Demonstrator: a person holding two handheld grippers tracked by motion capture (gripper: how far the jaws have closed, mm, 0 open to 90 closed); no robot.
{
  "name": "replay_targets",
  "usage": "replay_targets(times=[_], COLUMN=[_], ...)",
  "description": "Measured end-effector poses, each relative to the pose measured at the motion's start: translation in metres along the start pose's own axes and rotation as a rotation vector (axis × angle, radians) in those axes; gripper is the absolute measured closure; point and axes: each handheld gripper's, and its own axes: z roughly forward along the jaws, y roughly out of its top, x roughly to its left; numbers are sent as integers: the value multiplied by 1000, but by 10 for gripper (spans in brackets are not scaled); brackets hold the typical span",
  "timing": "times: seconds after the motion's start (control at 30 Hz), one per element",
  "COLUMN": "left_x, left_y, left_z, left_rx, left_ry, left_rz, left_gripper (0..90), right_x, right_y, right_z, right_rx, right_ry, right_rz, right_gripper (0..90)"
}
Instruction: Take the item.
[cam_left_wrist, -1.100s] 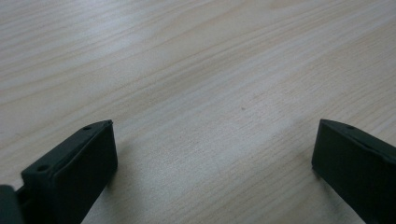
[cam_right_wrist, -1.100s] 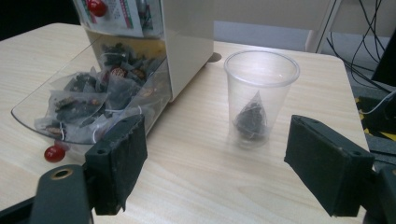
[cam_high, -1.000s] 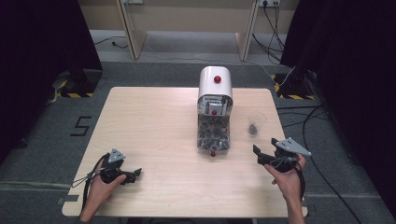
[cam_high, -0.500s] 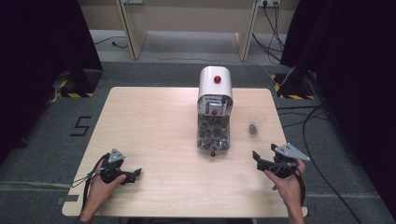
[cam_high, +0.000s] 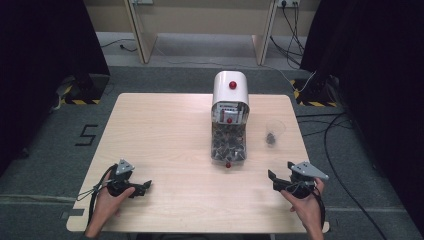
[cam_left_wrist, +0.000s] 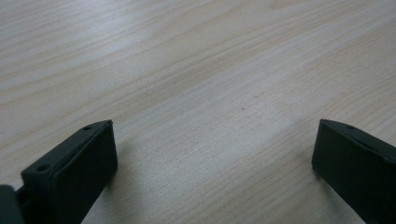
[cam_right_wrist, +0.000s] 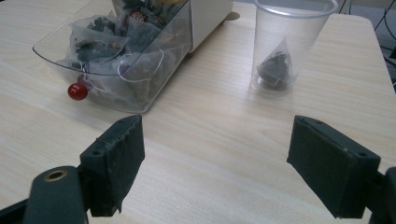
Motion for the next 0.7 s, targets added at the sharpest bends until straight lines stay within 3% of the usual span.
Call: replay_targets(times=[0.7], left_x=[0], left_y=[0], left_z=[0], left_rx=[0], left_ry=[0], left_rz=[0], left_gripper=[0], right_x=[11], right_y=[-21], right_z=[-6], right_rx=[36], right_ry=[20], right_rz=[-9], right_gripper=[189])
